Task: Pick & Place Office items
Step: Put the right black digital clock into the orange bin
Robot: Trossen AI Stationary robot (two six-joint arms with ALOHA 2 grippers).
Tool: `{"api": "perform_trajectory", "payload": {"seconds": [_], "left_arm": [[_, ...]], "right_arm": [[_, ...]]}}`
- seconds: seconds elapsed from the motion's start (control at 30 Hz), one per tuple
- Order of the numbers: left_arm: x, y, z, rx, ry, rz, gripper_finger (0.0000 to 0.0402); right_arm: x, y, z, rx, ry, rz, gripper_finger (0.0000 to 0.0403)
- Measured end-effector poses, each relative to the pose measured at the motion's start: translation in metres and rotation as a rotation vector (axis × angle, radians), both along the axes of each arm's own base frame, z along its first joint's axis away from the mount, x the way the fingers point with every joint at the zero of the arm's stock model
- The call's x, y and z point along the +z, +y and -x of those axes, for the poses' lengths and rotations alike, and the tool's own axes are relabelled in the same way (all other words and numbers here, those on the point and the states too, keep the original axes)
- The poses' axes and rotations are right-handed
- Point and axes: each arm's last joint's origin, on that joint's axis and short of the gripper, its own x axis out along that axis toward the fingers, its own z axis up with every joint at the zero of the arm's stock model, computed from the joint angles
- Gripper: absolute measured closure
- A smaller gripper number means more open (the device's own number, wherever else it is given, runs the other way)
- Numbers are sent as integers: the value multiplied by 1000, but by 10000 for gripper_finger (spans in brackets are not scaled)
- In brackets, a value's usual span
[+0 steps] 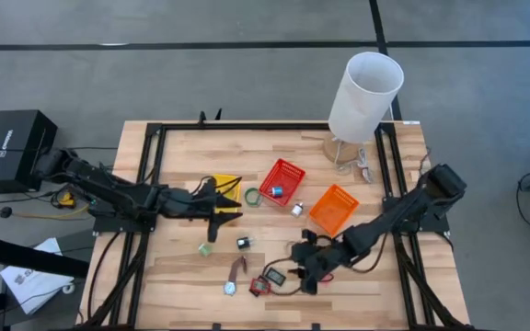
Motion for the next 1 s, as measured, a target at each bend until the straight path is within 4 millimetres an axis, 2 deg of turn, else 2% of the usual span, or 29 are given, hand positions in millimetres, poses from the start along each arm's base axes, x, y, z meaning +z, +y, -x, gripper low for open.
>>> {"api": "perform_trajectory", "payload": {"seconds": [0.17, 0.37, 0.5, 0.77, 1.0], "left_arm": [[2, -9, 2, -39, -21, 7, 266], [3, -21, 5, -94, -33, 11, 266], [4, -26, 7, -118, -43, 15, 266], [6, -30, 8, -133, -57, 21, 266], [7, -30, 8, -133, -67, 24, 266]], "right_arm": [[-19, 12, -15, -119, 4, 44, 235], [-23, 32, -32, -170, -8, 42, 235], [-33, 45, -38, -184, 32, 69, 235], [-47, 64, -46, -208, 141, 185, 235], [-47, 72, -51, -238, 158, 172, 235]]}}
